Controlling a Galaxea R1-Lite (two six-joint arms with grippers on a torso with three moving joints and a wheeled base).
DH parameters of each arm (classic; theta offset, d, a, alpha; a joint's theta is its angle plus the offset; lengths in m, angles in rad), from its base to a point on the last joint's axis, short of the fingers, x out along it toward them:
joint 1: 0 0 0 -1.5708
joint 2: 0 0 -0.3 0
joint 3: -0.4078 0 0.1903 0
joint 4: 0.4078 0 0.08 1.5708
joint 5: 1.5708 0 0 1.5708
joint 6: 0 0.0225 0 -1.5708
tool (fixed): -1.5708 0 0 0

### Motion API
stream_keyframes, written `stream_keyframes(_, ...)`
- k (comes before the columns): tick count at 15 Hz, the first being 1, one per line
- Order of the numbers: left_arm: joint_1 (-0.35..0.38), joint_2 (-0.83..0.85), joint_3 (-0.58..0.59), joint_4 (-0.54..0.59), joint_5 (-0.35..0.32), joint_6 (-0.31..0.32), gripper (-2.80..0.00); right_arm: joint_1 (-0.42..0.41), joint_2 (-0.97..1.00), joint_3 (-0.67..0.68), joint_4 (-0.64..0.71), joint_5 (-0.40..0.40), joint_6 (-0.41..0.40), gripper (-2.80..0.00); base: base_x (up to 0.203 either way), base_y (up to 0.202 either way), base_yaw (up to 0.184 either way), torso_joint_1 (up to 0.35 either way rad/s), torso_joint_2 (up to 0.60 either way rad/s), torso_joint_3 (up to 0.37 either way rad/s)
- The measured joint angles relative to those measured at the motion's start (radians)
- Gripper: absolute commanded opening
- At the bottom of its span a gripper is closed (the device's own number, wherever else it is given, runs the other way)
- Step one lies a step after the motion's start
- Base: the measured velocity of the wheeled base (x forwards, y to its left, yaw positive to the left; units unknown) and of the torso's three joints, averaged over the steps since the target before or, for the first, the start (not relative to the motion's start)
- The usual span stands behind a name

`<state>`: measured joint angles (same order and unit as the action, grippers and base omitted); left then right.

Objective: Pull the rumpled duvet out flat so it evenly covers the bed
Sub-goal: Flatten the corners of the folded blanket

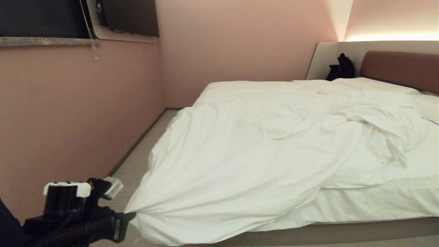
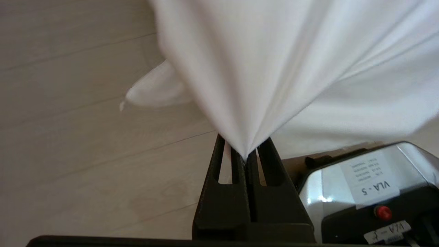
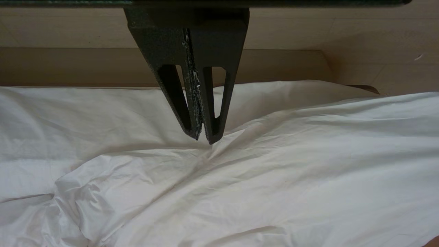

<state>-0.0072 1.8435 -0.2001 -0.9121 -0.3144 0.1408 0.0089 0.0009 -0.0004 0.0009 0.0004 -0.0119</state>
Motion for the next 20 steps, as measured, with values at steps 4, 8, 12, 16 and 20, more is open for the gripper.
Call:
stream_keyframes(4,0.14,-0.051,0.038,0.001,0.0,0.005,-2.8,0.0,0.0,0.0,0.0,0.0,0.0,-2.8,0.0,0.0,0.0,0.0,0.0,0.0)
stream_keyframes(8,0.246,-0.074,0.064,0.002,0.0,0.007,-2.8,0.0,0.0,0.0,0.0,0.0,0.0,-2.8,0.0,0.0,0.0,0.0,0.0,0.0)
stream_keyframes(12,0.303,-0.106,0.112,0.001,0.001,0.009,-2.8,0.0,0.0,0.0,0.0,0.0,0.0,-2.8,0.0,0.0,0.0,0.0,0.0,0.0)
stream_keyframes(16,0.359,-0.202,0.182,0.01,0.0,0.007,-2.8,0.0,0.0,0.0,0.0,0.0,-0.001,-2.8,0.0,0.0,0.0,0.0,0.0,0.0)
stream_keyframes(20,0.39,-0.335,0.197,0.085,0.004,0.0,-2.8,0.0,0.0,0.0,-0.001,0.0,0.0,-2.8,0.0,0.0,0.0,0.0,0.0,0.0)
